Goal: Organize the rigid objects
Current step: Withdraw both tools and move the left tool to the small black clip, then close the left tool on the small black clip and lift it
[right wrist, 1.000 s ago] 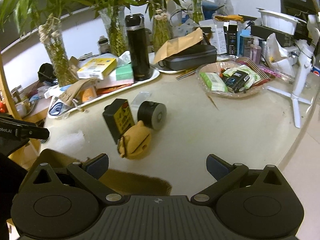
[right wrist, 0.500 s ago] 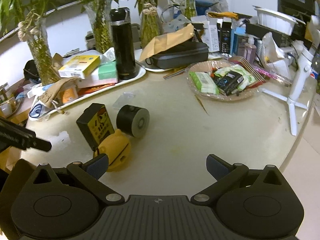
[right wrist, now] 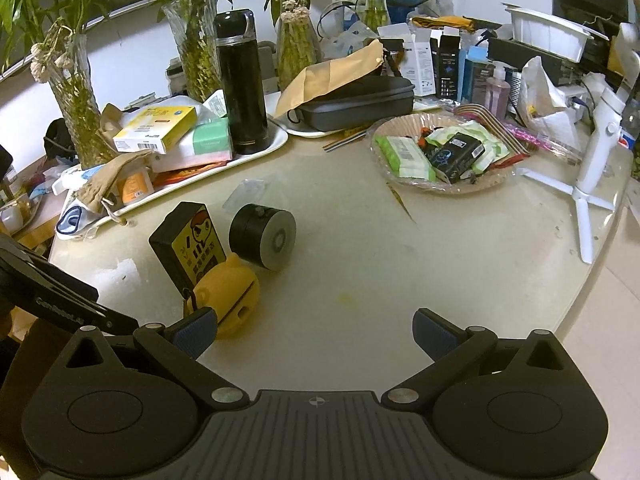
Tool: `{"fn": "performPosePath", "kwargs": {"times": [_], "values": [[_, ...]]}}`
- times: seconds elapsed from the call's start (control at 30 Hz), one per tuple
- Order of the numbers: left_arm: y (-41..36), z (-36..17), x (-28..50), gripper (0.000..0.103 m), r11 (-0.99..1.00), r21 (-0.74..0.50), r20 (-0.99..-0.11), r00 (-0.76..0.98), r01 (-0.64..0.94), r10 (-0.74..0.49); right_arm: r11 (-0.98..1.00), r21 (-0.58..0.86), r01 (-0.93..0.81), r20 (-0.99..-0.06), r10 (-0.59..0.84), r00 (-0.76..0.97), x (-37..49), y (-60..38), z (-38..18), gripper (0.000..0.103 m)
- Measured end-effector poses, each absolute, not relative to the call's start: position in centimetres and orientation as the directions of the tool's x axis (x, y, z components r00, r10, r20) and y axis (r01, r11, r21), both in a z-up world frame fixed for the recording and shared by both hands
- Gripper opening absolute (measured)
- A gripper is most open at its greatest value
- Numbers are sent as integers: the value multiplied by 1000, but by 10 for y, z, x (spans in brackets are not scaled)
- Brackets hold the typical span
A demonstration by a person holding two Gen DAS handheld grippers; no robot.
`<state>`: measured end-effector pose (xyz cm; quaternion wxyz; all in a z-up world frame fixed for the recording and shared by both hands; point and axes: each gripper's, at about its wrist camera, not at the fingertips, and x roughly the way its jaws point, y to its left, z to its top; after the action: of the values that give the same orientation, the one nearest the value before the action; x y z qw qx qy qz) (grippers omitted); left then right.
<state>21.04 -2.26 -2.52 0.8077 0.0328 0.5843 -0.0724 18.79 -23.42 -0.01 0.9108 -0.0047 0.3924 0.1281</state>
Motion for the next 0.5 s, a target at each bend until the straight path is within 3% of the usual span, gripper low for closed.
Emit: {"fn": "performPosePath", "kwargs": {"times": [0.37,0.5], "values": [[-30,-42,218,71,994,-58,-972,223,97,-79,968,87,-233,-717,223,660,185,-238,0,103],[-31,-44,219,63,994,-68,-973,215,89,-86,969,89,-231,-717,223,660,184,-239,1,103]]}}
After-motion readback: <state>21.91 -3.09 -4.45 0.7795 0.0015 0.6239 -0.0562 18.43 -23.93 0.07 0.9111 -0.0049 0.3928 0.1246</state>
